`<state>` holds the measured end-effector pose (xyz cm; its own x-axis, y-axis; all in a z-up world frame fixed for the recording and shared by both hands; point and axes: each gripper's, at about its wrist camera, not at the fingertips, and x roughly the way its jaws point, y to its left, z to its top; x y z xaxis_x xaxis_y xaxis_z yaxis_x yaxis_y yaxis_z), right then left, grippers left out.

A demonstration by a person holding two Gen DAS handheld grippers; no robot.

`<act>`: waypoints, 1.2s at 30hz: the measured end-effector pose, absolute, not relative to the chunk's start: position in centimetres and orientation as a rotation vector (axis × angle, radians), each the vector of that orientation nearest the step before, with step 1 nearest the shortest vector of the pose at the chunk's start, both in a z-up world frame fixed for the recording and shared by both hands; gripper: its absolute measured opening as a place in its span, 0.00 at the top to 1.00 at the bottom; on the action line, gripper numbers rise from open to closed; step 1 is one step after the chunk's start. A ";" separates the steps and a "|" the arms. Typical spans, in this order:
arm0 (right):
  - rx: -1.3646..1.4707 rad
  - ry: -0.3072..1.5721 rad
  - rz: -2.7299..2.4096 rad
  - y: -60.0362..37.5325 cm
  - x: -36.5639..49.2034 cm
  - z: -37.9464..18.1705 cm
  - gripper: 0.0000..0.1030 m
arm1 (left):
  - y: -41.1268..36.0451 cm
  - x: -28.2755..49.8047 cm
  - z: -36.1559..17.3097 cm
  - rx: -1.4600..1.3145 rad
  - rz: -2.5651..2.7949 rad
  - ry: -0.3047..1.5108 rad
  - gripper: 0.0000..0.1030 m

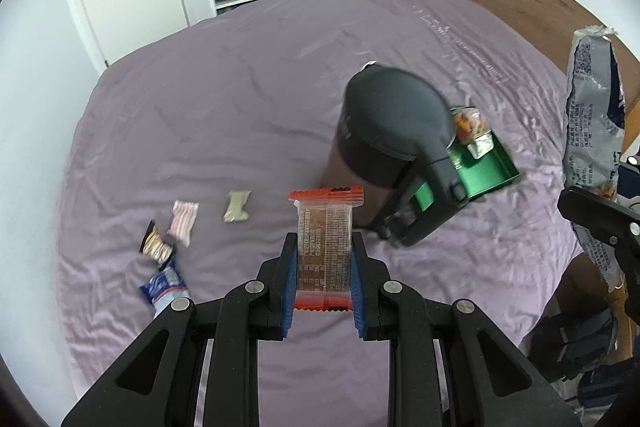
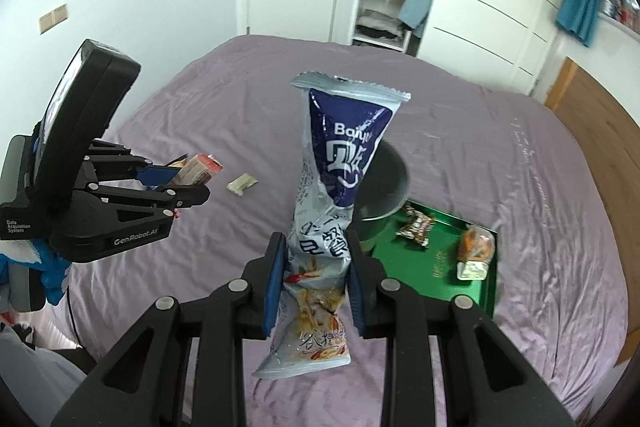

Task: Organize snacks
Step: 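Lift both held snacks and carry them toward the green tray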

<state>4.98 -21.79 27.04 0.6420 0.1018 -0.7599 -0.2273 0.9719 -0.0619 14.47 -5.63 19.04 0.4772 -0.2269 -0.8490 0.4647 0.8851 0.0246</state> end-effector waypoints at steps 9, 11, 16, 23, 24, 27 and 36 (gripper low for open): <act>-0.085 0.822 0.068 -28.0 5.5 27.8 1.00 | -11.5 15.0 21.9 0.292 -0.532 0.894 0.81; -0.069 0.819 0.031 -29.8 5.6 27.9 1.00 | -13.7 14.9 22.9 0.300 -0.574 0.859 0.81; -0.014 0.825 -0.084 -35.2 5.6 27.0 1.00 | -19.1 14.9 24.2 0.307 -0.661 0.793 0.81; 0.059 0.853 -0.234 -43.4 5.3 24.3 1.00 | -26.5 14.8 22.7 0.321 -0.751 0.779 0.81; 0.067 0.857 -0.248 -44.3 5.4 24.0 1.00 | -27.8 14.8 22.1 0.332 -0.762 0.783 0.81; 0.093 0.871 -0.296 -47.4 5.4 22.7 1.00 | -30.5 15.1 20.6 0.341 -0.776 0.800 0.81; 0.130 0.911 -0.343 -53.8 7.2 18.7 1.00 | -35.9 16.1 16.4 0.353 -0.742 0.867 0.81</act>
<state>7.21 -53.79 18.67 0.5632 -0.2361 -0.7919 0.3449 0.9380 -0.0343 16.08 -35.86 16.38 0.4223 -0.4420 -0.7914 0.7137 0.7004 -0.0104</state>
